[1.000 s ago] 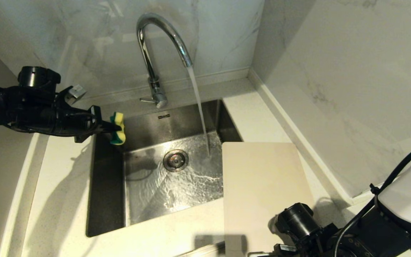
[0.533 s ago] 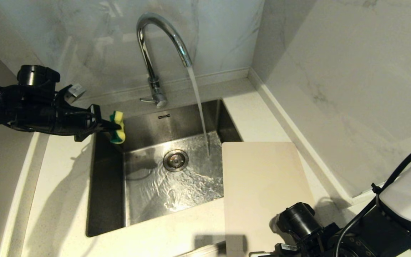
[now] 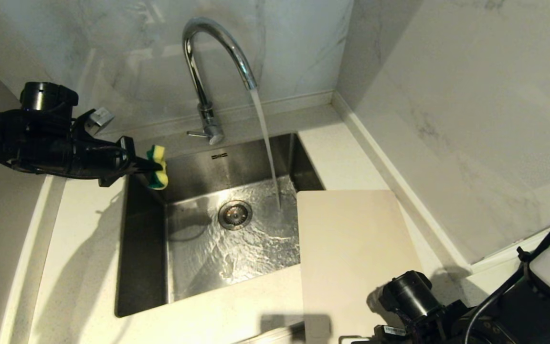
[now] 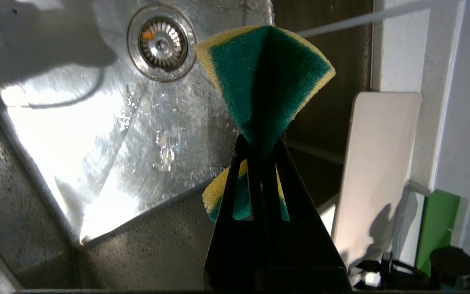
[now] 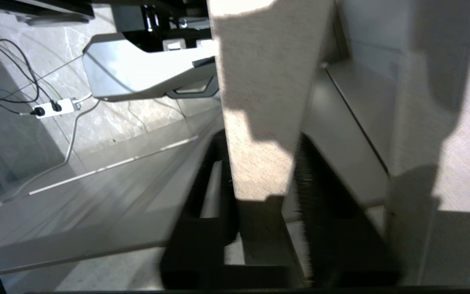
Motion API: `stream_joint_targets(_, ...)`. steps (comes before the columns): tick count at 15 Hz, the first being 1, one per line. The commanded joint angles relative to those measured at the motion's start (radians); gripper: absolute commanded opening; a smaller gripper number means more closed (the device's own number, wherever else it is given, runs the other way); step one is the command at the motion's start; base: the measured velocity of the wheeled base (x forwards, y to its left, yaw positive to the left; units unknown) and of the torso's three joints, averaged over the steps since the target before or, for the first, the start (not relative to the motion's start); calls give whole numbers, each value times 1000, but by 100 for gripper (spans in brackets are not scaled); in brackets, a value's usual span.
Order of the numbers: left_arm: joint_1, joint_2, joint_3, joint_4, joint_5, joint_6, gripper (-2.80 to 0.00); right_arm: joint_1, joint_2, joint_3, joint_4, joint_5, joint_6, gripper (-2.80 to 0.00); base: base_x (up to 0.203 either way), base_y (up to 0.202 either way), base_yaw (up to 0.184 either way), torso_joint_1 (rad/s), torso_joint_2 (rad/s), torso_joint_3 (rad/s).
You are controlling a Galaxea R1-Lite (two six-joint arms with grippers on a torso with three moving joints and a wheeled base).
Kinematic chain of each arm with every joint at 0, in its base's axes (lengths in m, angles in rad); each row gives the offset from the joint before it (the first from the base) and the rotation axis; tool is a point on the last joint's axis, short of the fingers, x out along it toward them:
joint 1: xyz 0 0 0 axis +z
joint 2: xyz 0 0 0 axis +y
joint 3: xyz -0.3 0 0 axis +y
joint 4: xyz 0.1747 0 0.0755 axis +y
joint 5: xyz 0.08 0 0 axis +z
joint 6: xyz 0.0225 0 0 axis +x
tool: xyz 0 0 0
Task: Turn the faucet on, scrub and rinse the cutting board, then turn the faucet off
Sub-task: Put down the cutting board
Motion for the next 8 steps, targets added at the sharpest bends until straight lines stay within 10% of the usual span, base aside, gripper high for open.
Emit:
stream_joint_targets(1,-3,1,-4,1,-1,-2,-280,1,22,-1,-1,3,-8,0,0,0,0,0,0,0)
stream_joint_targets(8,-6,-2,-2,1,-3,-3,-280,4,-46,2,-1,27,-11,0,0,0,0,0,0,0)
